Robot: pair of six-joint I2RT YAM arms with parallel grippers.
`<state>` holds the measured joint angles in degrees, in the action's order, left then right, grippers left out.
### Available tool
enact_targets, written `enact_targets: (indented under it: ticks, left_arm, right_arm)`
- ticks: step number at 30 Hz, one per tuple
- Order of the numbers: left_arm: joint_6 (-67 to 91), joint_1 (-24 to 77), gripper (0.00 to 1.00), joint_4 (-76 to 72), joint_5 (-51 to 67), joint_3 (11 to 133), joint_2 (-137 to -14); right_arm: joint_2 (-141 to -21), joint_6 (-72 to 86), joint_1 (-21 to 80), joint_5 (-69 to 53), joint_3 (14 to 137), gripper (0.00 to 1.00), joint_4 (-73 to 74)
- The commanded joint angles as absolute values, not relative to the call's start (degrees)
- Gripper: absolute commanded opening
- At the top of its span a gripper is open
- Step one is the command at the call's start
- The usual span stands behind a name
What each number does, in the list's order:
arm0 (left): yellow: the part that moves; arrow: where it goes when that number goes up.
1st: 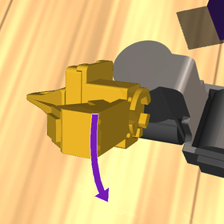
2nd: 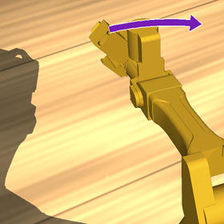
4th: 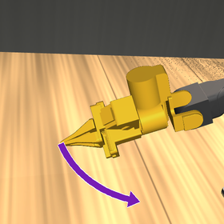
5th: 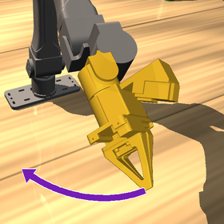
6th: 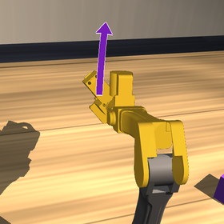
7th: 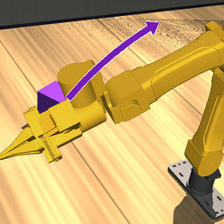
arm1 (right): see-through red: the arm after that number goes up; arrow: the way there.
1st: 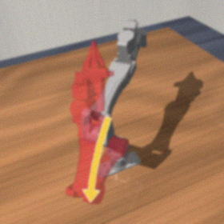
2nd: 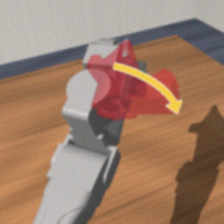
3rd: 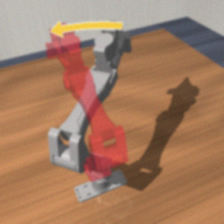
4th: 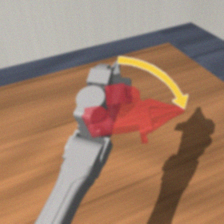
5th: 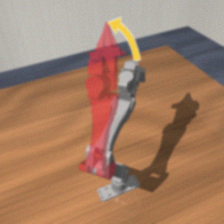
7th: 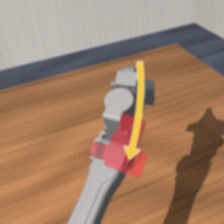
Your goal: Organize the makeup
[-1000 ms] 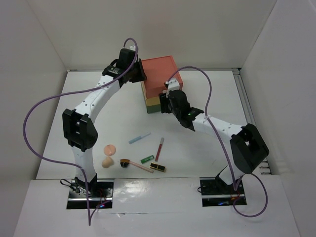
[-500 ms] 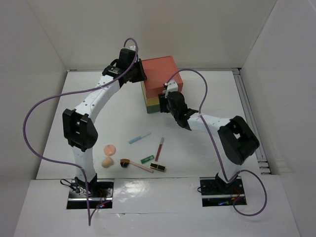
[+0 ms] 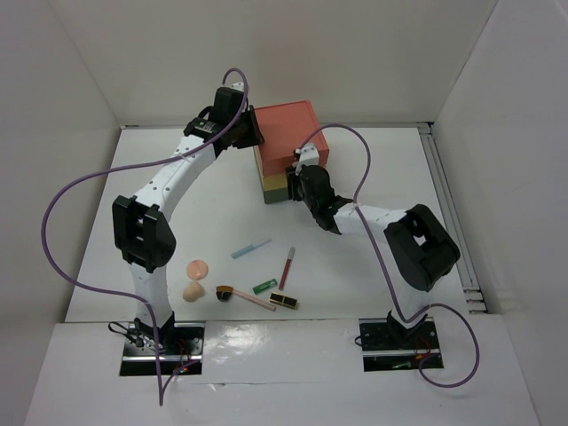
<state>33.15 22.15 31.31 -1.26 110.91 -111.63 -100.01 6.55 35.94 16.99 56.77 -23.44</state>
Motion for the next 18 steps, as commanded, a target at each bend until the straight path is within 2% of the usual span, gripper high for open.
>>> enact_targets:
  ticks: [1,5,11,12,18]
  left_arm:
    - [31.29,23.99,0.25,38.14,3.43,110.30,-113.82]
    - [31.29,23.99,0.24,38.14,3.43,110.30,-113.82]
    - [31.29,23.99,0.24,38.14,3.43,110.83,-113.82]
    - [31.29,23.99,0.24,38.67,3.43,110.83,-113.82]
    - [31.29,23.99,0.24,38.67,2.90,110.83,-113.82]
  right_arm:
    - [-98.88,6.51,35.51,18.11,56.08,0.48,-30.15]
    - [-98.88,5.80,35.51,18.11,56.07,0.45,-30.15]
    - [-98.27,6.33,35.51,18.63,56.07,0.11,-28.75]
    - [-96.96,7.02,35.51,18.63,55.20,0.08,-28.04]
    - [-87.38,10.80,37.79,17.06,45.72,0.07,-18.30]
